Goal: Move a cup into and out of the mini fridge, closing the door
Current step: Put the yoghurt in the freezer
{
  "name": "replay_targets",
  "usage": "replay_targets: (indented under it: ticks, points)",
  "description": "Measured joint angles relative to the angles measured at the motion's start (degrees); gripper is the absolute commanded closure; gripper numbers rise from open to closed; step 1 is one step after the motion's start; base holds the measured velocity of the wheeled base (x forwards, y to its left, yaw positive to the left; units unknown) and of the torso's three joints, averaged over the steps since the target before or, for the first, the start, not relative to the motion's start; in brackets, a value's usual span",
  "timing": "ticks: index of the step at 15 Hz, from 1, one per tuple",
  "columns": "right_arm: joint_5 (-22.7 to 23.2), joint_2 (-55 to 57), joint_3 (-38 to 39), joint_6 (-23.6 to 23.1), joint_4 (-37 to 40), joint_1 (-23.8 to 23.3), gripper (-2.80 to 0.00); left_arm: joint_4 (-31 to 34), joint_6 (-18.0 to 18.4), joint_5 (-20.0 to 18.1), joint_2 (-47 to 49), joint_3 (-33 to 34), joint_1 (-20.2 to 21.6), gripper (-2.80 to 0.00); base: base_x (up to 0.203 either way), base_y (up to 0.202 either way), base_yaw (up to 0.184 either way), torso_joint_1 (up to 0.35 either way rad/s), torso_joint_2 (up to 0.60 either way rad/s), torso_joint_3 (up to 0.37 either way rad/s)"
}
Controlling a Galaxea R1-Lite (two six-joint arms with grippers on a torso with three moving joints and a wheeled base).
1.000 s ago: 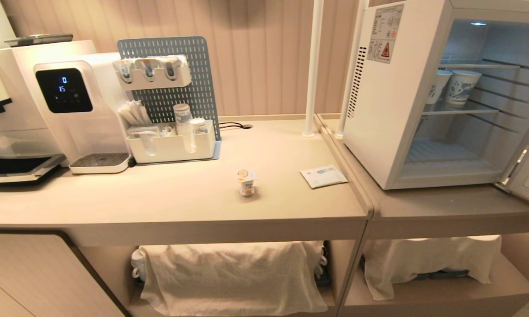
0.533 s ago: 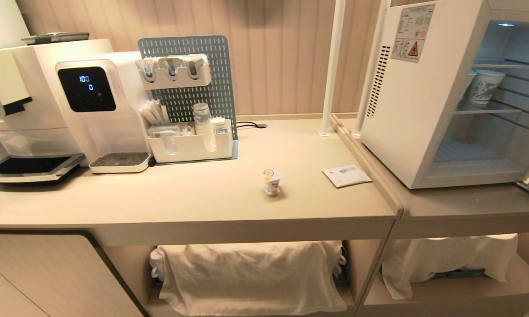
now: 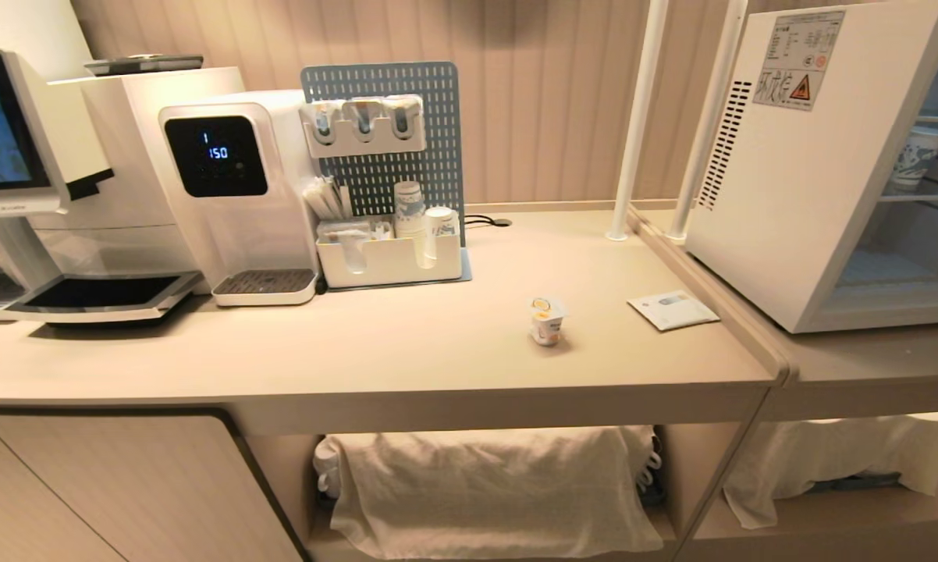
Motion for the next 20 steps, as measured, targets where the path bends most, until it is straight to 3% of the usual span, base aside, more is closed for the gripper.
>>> replay_targets:
  ticks: [16, 20]
  points:
    - [0.0, 0.0, 0.0, 0.0, 0.0, 0.0, 0.00, 0.0, -0.1, 0.0, 0.0, 0.0, 0.0, 0.00, 0.000, 0.193, 0.000, 0.002, 0.00, 0.003]
    - [0.0, 0.0, 0.0, 0.0, 0.0, 0.0, 0.00, 0.0, -0.1, 0.0, 0.0, 0.0, 0.1, 0.00, 0.000, 0.048, 0.000, 0.002, 0.00, 0.003]
